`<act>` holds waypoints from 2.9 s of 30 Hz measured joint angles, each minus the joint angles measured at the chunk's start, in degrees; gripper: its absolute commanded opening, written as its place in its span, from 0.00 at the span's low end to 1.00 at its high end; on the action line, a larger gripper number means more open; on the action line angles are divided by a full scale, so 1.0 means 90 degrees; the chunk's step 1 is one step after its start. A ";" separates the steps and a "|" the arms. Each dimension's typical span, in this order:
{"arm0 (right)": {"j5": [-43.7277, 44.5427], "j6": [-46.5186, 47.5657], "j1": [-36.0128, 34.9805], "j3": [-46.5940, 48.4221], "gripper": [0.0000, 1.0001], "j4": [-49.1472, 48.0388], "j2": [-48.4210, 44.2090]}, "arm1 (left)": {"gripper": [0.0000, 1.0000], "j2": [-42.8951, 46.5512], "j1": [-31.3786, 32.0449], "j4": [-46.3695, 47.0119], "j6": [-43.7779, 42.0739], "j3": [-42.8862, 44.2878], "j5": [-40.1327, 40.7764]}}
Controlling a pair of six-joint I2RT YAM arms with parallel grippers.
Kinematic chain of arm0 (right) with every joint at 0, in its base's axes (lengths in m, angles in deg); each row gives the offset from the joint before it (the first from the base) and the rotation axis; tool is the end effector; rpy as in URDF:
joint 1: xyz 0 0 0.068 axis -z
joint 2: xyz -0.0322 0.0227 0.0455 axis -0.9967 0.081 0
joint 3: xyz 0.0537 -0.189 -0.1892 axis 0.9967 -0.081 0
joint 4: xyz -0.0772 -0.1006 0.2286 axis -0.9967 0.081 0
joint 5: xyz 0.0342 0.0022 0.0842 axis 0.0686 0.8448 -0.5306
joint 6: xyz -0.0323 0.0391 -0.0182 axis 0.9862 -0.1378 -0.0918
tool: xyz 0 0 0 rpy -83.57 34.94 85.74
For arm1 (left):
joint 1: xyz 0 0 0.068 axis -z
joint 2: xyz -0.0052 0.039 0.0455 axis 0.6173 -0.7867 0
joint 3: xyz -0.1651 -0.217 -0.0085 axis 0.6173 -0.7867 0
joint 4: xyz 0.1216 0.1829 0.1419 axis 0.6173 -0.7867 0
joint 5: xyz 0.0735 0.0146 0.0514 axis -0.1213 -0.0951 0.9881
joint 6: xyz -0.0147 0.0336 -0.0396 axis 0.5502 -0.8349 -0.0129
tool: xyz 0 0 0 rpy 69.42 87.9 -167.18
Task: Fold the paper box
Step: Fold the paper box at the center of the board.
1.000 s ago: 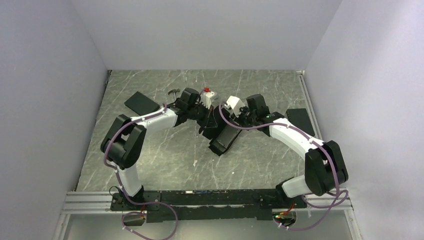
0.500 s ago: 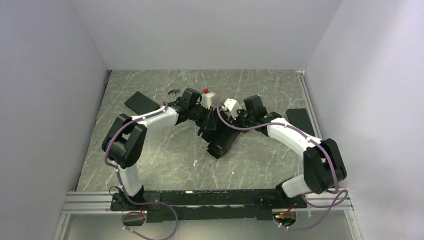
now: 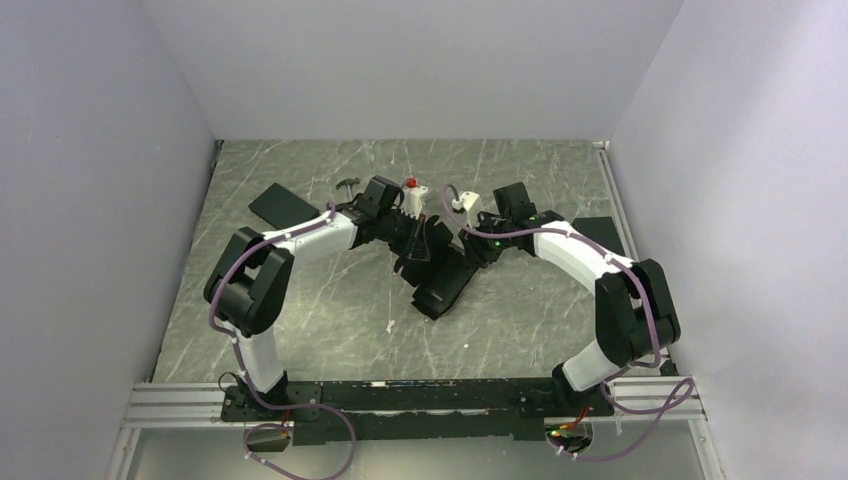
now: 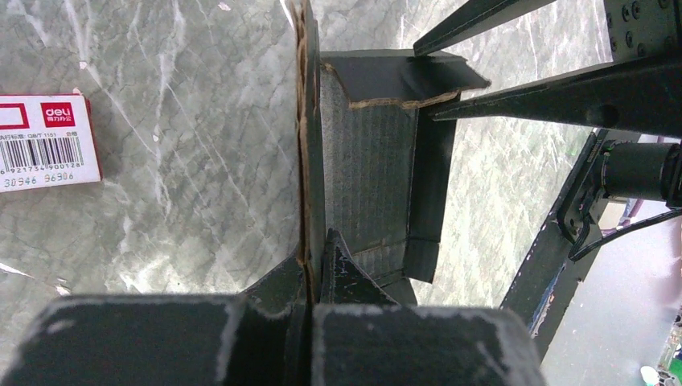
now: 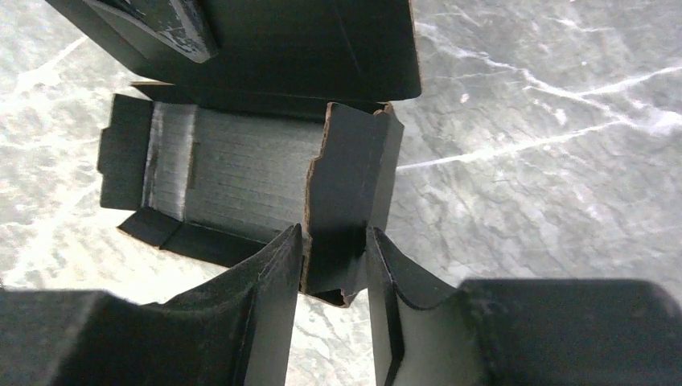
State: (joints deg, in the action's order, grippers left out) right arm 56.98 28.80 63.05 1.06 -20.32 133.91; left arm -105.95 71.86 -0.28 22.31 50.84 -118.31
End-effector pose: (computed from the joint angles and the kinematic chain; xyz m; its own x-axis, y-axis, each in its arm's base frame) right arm 0.2832 0.1335 0.2137 -0.4248 -0.5955 -0.6819 -0.8515 0.5187 0.0775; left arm 0.3147 -0.2335 0.2042 -0.7465 0.2975 -0.5952 0.6417 0.5585 -0.5256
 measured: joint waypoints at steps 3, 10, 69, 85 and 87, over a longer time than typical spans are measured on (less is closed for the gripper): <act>-0.0386 -0.0070 0.0134 0.0124 0.40 0.0153 0.0165 | 0.00 0.0000 0.0005 -0.0012 -0.0002 0.0005 0.0007; -0.0991 -0.0219 0.0359 0.0299 0.43 0.0376 0.0437 | 0.00 -0.0007 0.0036 -0.0294 -0.0029 0.0117 0.0100; -0.3512 -0.3376 0.1661 0.0588 0.46 -0.0559 0.2200 | 0.00 -0.0296 0.0255 -0.0629 -0.0100 0.0500 0.0449; -0.2739 -0.2613 0.1314 0.0743 0.41 -0.0046 0.2132 | 0.00 -0.0381 0.0389 -0.1054 -0.0104 0.0731 0.0673; -0.2647 -0.2538 0.1253 0.0763 0.45 -0.0005 0.2086 | 0.00 -0.0381 0.0410 -0.1120 -0.0131 0.0767 0.0729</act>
State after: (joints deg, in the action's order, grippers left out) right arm 33.15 5.96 74.33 7.92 -20.36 152.69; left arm -109.38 75.55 -10.36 21.13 57.75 -111.75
